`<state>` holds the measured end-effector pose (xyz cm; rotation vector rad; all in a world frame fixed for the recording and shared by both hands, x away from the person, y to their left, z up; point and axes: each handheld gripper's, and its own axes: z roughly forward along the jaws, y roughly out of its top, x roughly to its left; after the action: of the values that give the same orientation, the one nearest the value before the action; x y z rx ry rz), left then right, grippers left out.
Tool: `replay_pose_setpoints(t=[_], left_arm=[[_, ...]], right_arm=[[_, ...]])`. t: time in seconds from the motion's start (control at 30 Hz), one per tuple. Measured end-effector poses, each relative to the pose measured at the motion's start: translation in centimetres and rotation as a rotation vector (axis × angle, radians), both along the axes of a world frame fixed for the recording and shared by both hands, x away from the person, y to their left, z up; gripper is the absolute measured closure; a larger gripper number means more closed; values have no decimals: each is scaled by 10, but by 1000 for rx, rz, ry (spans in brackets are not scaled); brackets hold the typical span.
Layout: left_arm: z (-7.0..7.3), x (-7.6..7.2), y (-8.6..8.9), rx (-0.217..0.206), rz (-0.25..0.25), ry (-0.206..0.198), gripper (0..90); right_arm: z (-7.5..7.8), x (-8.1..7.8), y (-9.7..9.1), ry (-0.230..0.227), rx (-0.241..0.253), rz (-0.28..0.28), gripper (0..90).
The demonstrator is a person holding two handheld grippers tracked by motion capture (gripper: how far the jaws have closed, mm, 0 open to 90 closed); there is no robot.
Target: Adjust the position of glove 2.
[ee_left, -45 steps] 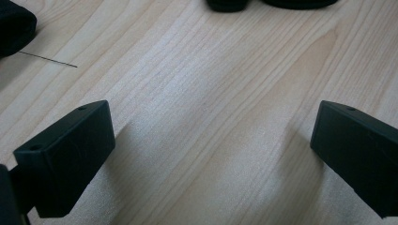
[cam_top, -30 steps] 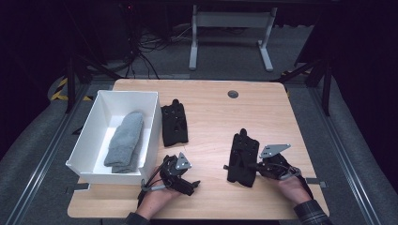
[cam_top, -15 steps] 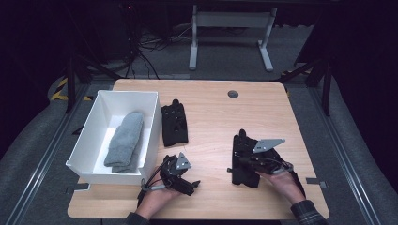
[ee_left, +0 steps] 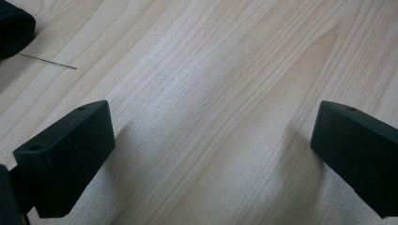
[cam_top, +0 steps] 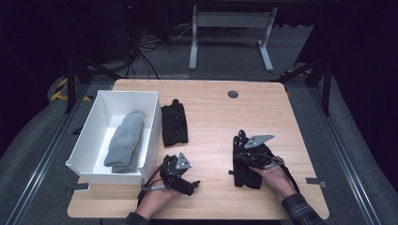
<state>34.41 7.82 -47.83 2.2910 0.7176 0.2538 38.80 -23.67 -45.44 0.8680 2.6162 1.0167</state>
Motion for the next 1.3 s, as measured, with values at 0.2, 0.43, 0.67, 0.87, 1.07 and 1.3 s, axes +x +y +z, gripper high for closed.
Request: replay_pose_setpoints(t=[0.2,0.43,0.67,0.87,1.07,1.3], left_arm=[[0,0,0,0,0,1,4],[0,0,0,-2,0,0,4],[0,1,0,3,-5,3,4],[7,6,0,3,46,39,99],[16,18,0,-19,78,62,334],[25,26,-11,-5,122,39,659]], right_arm=[[0,-26,-5,9,-4,17,900],[0,-56,-1,0,-14,49,900],[7,-55,-9,-29,11,36,726],[14,-50,-31,-84,32,-44,521],[10,-41,-69,-112,48,-152,366],[1,-36,-105,-106,52,-244,272]])
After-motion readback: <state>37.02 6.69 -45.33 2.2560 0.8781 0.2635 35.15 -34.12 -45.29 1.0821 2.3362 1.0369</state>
